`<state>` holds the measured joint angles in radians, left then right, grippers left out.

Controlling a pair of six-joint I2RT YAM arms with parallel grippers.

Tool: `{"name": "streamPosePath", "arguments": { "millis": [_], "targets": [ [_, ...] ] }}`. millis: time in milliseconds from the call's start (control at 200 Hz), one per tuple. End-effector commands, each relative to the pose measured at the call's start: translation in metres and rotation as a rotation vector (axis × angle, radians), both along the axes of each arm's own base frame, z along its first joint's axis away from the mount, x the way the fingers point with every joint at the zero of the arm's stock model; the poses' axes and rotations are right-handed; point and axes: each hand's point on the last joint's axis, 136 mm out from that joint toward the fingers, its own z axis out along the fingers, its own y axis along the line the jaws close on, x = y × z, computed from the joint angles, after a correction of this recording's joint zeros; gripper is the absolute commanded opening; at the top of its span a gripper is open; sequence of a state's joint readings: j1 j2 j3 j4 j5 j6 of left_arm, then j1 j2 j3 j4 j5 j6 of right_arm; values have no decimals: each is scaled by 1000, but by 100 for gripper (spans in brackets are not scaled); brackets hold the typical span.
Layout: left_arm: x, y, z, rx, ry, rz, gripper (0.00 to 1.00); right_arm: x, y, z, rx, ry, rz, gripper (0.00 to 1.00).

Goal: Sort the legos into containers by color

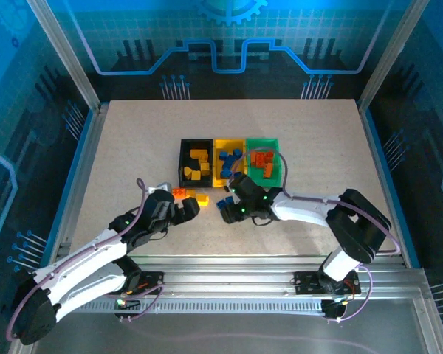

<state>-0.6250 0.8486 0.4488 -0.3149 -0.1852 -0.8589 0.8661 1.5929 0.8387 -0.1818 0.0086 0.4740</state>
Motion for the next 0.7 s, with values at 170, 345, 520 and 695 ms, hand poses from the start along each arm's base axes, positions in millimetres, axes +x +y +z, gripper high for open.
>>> {"name": "streamPosePath", "arguments": {
  "millis": [170,345,520,695],
  "targets": [
    [-4,6,-6,-5,13,3,99,5,-33,46,-76,-119,-174,78],
    [-5,10,-6,-1,12,11,99,19,-43,25,-174,-100,-247,84],
    [-6,12,-9,-1,28,16,99,23,-30,-9,-234,-58,-186,84],
    [-7,14,-10,0,37,22,99,33,-30,-25,-298,-69,-192,78]
  ]
}}
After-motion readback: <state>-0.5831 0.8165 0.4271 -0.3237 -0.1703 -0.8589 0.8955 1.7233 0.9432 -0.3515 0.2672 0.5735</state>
